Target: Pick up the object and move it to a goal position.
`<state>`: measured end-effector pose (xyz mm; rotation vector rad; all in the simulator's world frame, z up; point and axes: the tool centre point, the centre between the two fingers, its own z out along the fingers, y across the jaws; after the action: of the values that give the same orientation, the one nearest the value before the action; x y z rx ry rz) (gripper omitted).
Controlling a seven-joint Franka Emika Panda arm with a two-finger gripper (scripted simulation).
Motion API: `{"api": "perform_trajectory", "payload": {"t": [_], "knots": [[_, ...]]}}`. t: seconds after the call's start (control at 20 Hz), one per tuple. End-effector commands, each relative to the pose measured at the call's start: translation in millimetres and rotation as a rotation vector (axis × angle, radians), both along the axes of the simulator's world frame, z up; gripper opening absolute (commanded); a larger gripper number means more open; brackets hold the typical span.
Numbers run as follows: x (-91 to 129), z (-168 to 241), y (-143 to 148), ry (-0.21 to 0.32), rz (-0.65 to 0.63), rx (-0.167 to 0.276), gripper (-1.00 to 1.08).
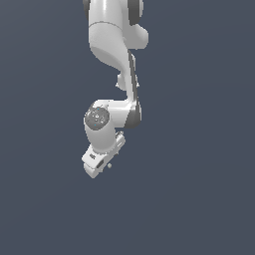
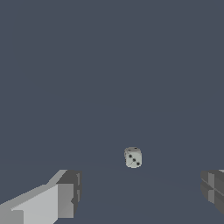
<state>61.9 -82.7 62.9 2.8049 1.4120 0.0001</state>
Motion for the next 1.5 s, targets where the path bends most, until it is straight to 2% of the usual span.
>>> {"api": "perform_trajectory", "payload": {"t": [0.0,0.4,0.85,1.15,1.2,1.45], "knots": [[0.6,-2.5,-1.9,0.0,0.019,0.001,1.0],[0.5,-7.0,-3.1,0.001,0.024,0.001,1.0],[-0.7,-47.1,-2.8,0.001,0.028,0.001,1.0],[0.7,-54.1,-3.2,0.001,0.028,0.001,1.0],[0.7,-54.1,-3.2,0.001,0.028,0.001,-1.0],[0.7,-54.1,-3.2,0.001,0.028,0.001,-1.0]]}}
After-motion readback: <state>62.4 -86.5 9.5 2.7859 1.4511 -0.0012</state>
